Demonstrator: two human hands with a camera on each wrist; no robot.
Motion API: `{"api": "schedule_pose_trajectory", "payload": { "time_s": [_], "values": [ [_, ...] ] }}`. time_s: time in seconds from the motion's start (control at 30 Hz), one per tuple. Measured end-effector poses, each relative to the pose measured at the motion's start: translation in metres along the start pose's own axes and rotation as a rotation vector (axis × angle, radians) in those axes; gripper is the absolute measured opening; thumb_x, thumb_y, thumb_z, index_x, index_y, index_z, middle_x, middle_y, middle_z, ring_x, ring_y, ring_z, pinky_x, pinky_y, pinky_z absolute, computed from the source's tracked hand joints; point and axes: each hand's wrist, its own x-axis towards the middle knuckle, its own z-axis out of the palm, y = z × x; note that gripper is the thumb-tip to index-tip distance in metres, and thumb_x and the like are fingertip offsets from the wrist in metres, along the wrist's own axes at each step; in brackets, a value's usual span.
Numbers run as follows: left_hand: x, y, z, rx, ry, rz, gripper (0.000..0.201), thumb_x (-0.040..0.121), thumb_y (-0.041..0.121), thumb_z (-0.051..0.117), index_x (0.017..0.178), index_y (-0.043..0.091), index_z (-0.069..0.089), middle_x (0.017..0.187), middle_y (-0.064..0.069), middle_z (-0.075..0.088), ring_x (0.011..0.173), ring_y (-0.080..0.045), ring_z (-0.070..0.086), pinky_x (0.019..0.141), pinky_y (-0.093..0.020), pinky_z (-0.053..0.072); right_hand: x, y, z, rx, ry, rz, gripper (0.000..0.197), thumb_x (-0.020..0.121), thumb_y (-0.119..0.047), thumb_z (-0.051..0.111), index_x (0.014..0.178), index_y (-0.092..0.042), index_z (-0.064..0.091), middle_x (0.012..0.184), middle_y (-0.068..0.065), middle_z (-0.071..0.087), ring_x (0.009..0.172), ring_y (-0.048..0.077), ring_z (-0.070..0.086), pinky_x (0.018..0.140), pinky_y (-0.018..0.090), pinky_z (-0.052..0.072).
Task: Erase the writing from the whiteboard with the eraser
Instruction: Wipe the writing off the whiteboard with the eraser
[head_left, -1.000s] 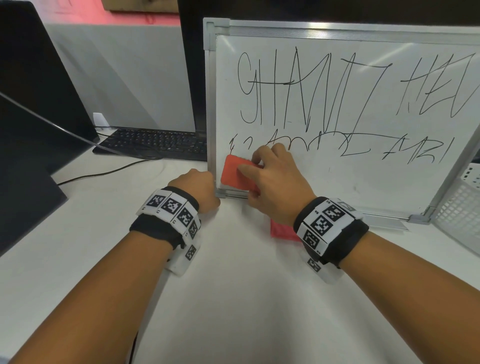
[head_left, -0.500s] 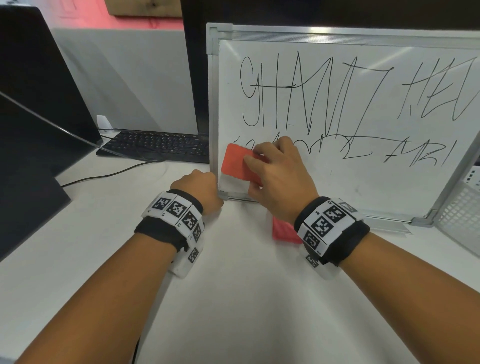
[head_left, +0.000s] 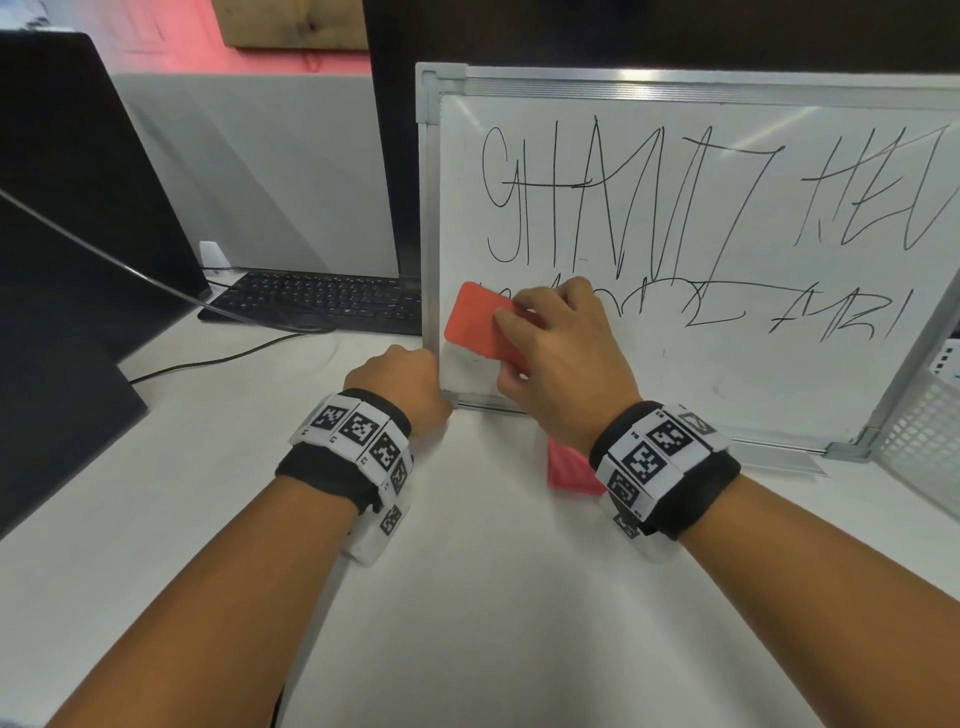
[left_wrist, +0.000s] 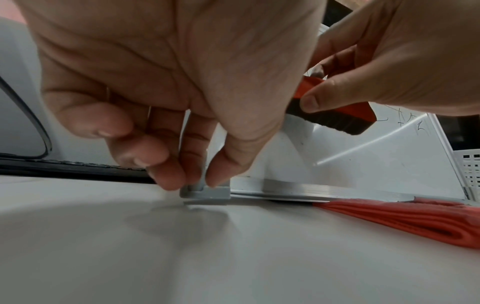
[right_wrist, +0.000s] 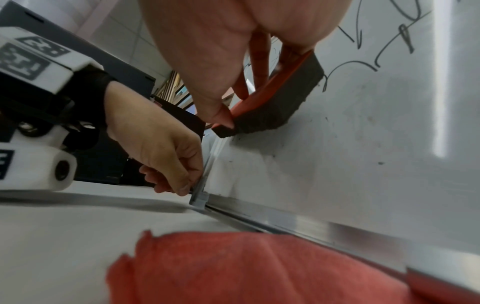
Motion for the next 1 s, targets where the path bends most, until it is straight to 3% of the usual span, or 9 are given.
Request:
{"api": "schedule_pose_trajectory", "payload": {
  "time_s": [0.13,0.27,0.43,0.6,0.73,0.9,1.0],
  "values": [
    [-0.002,0.003,-0.001,-0.021,0.02,0.003,0.027,0.089,0.041,0.059,0.103,0.018,0.062,0.094,-0.005,0.055,0.082,-0.03,0.06,0.077,-0.038,0.054,-0.005,0.0,0.002,-0.027,-0.086,-0.077,0.024,0.078,-0.026,0.06,0.093,-0.009,0.068,0.102,0.007,0.065,0.09,0.032,0.046,0.078,0.044,0.046],
    [-0.002,0.003,-0.001,-0.006,0.025,-0.01,0.024,0.09,0.038,0.061,0.103,0.017,0.059,0.092,-0.004,0.05,0.082,-0.029,0.057,0.073,-0.036,0.049,-0.005,0.006,-0.004,-0.012,0.031,0.017,0.021,0.074,-0.018,0.067,0.093,-0.009,0.068,0.103,0.006,0.065,0.09,0.032,0.046,0.079,0.043,0.044],
    [-0.001,0.003,0.0,-0.011,0.034,-0.008,0.027,0.089,0.04,0.063,0.104,0.018,0.061,0.099,-0.007,0.055,0.082,-0.03,0.058,0.074,-0.037,0.05,-0.018,0.011,0.001,-0.095,-0.238,-0.159,0.022,0.069,-0.019,0.07,0.089,-0.013,0.074,0.099,0.003,0.066,0.091,0.033,0.049,0.075,0.039,0.043],
    [-0.001,0.003,0.0,-0.017,0.034,-0.004,0.026,0.09,0.04,0.062,0.104,0.018,0.061,0.096,-0.006,0.055,0.082,-0.03,0.059,0.073,-0.036,0.05,-0.015,0.011,-0.002,-0.082,-0.203,-0.137,0.024,0.069,-0.017,0.069,0.091,-0.011,0.071,0.101,0.004,0.065,0.09,0.033,0.05,0.074,0.04,0.045],
    [-0.002,0.004,0.0,-0.011,0.032,-0.013,0.028,0.091,0.044,0.06,0.1,0.018,0.059,0.096,-0.006,0.054,0.082,-0.029,0.058,0.073,-0.036,0.049,-0.016,0.006,0.003,-0.1,-0.294,-0.213,0.022,0.07,-0.02,0.068,0.09,-0.011,0.071,0.099,0.004,0.065,0.091,0.034,0.049,0.073,0.04,0.045],
    [-0.001,0.001,0.0,-0.029,0.022,-0.014,0.024,0.089,0.039,0.062,0.102,0.019,0.06,0.096,-0.006,0.057,0.082,-0.029,0.06,0.076,-0.038,0.053,-0.008,0.005,0.001,-0.064,-0.158,-0.129,0.026,0.071,-0.02,0.069,0.094,-0.008,0.069,0.102,0.008,0.065,0.091,0.035,0.05,0.077,0.043,0.046],
    [-0.001,0.002,0.0,-0.022,0.023,-0.016,0.023,0.088,0.038,0.061,0.101,0.019,0.059,0.096,-0.005,0.057,0.082,-0.029,0.06,0.075,-0.037,0.053,-0.009,0.003,0.004,-0.071,-0.156,-0.152,0.027,0.073,-0.022,0.068,0.096,-0.008,0.069,0.104,0.008,0.065,0.092,0.035,0.049,0.077,0.043,0.045]
  ]
}}
